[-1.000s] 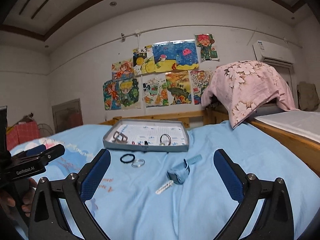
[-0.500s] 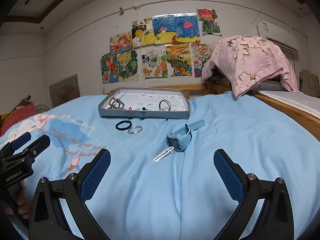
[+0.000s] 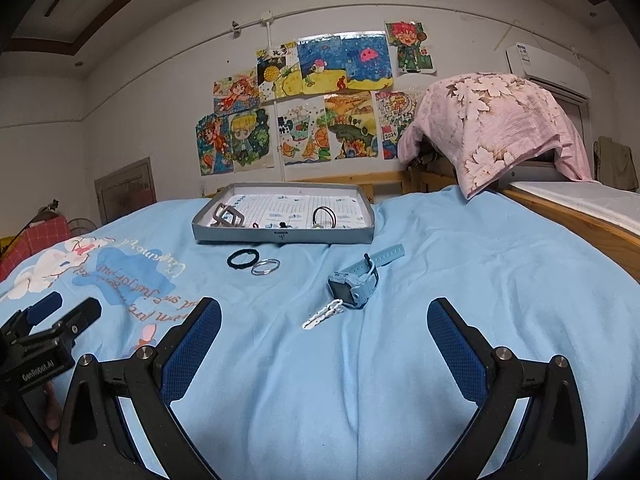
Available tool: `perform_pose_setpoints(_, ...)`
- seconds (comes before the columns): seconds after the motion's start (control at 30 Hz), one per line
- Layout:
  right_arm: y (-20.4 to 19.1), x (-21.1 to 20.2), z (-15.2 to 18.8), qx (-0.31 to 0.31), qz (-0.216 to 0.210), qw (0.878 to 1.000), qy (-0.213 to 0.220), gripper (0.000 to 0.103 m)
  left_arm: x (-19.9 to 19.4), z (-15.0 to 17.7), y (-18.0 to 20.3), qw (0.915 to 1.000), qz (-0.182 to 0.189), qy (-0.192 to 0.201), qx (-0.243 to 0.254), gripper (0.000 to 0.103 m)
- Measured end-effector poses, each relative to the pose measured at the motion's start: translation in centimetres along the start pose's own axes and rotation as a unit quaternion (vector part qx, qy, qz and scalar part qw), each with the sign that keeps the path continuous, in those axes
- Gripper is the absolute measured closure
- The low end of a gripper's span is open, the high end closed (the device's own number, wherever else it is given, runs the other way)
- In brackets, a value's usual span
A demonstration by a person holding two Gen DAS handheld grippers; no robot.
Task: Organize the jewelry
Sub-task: 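Grasp the black hair tie with left tool while right tool grasps the blue smartwatch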
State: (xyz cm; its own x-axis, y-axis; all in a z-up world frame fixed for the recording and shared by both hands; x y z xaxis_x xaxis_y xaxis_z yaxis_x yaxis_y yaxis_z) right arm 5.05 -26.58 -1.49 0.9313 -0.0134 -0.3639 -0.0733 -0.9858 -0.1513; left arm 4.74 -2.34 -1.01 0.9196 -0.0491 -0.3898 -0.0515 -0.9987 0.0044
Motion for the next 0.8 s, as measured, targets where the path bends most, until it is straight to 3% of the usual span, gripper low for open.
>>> perform_pose_setpoints(0.23, 0.2, 1.0, -0.5, 0.009, -0.029, 0.999, -0.02, 0.002, 2.5, -1.7, 0.7, 0.9966, 0.054, -0.06, 0.016, 0.0)
perform_pose_setpoints(0.43, 1.4, 2.9, -1.6, -0.007, -0.014, 1.0, -0.025, 0.002, 6.1, -3.1, 1.4, 0.9913, 0.082, -0.099, 0.029, 0.0)
perform_pose_setpoints(0.63, 4.4, 6.2, -2.7, 0.05, -0.049, 0.995, -0.073, 0.002, 8.1, -3.7, 3.0, 0.9848, 0.125, -0.116, 0.034, 0.0)
perform_pose_setpoints(0.67, 4.9, 6.6, -3.0, 0.053, -0.051, 0.994, -0.076, 0.003, 8.3, -3.7, 3.4, 0.9842, 0.129, -0.115, 0.038, 0.0)
perform_pose_setpoints(0.77, 6.3, 7.9, -3.6, 0.053, -0.044, 0.994, -0.087, 0.023, 8.8, -3.8, 4.8, 0.9822, 0.139, -0.109, 0.064, 0.0)
perform_pose_setpoints(0.8, 6.8, 8.3, -3.6, 0.062, -0.046, 0.993, -0.092, 0.024, 9.1, -3.9, 5.2, 0.982, 0.138, -0.109, 0.069, 0.0)
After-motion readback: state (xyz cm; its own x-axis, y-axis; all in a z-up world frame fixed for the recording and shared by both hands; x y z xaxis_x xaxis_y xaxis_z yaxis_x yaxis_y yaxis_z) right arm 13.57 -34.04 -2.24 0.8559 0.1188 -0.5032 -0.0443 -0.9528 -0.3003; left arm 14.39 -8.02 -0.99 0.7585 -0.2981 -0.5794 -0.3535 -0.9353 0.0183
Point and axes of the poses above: each gripper's, at about its wrist camera, not at the fingertips, and x roughly the way its jaws point, y to its right, z to its underside, the point moved 1 cm from there along x, roughly the way its jaws point, and after that the axes turned 6 degrees about -y, right-handed, at the moved point
